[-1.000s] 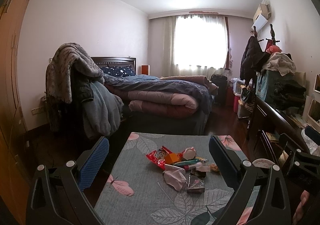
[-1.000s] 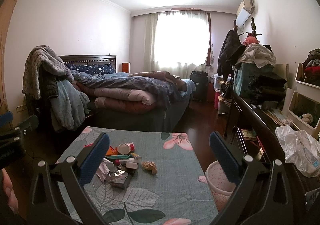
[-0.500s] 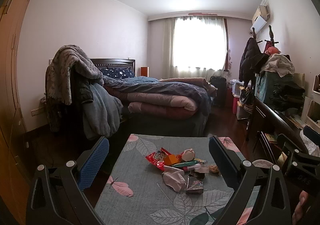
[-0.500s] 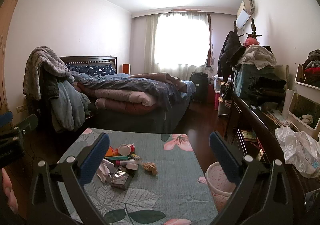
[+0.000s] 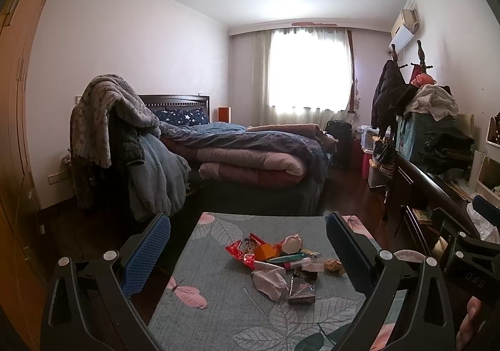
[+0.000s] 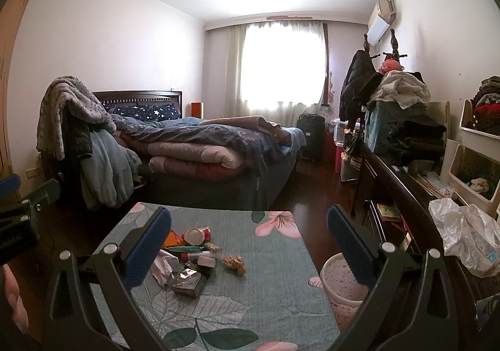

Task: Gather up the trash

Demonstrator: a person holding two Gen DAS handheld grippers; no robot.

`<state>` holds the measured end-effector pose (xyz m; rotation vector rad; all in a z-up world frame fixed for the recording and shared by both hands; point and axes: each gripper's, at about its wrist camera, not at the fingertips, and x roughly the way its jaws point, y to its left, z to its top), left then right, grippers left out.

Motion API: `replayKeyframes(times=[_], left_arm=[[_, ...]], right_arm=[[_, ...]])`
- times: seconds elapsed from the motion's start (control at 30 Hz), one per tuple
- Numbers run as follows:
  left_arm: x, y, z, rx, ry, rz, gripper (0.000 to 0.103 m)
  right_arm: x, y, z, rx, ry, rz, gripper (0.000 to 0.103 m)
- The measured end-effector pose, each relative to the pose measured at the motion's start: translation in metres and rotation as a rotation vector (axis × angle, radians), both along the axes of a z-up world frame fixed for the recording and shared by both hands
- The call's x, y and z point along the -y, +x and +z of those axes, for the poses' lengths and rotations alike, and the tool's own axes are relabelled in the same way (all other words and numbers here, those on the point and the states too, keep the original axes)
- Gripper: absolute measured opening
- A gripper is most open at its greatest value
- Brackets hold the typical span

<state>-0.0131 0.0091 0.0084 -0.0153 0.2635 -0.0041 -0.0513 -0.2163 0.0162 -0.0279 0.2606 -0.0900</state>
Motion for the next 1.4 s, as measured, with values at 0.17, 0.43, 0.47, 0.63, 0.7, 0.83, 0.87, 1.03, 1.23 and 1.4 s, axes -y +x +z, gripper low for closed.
replayKeyframes(times=[0.17, 0.43, 0.47, 0.63, 0.7, 0.83, 0.87, 1.03, 1.23, 1.4], left_arm=[[0.001, -0.003, 0.002, 0.003, 0.001, -0.004, 0.099], [0.002, -0.003, 0.004, 0.003, 0.001, -0.003, 0.099], [0.002, -0.003, 0.004, 0.003, 0.001, -0.003, 0.099], [0.002, -0.003, 0.002, 0.003, 0.001, -0.004, 0.099], [0.003, -0.003, 0.003, 0.003, 0.001, -0.004, 0.099], [0.003, -0.003, 0.001, 0.003, 0.001, -0.003, 0.099], [0.003, -0.003, 0.002, 0.003, 0.001, -0.004, 0.099], [0.003, -0.004, 0.001, 0.002, 0.0, -0.003, 0.099], [0.006, -0.005, 0.001, 0.0, 0.002, -0.005, 0.099], [0.012, 0.0, 0.001, -0.017, 0.008, -0.012, 0.099]], right_arm=[[0.0, -0.001, 0.0, 0.001, 0.0, 0.0, 0.1], [0.0, -0.001, 0.003, 0.003, 0.0, 0.001, 0.1], [0.0, -0.002, 0.002, 0.003, 0.001, 0.002, 0.1], [0.0, -0.002, 0.002, 0.004, 0.002, 0.001, 0.1], [0.0, -0.002, 0.002, 0.004, 0.002, 0.001, 0.1], [0.0, -0.002, 0.003, 0.004, 0.001, 0.002, 0.1], [0.0, -0.003, 0.002, 0.004, 0.002, 0.002, 0.1], [0.0, -0.003, 0.0, 0.005, 0.002, 0.002, 0.1], [0.002, -0.003, 0.009, -0.002, 0.006, 0.001, 0.1], [0.005, 0.007, -0.001, -0.023, 0.017, 0.002, 0.1]])
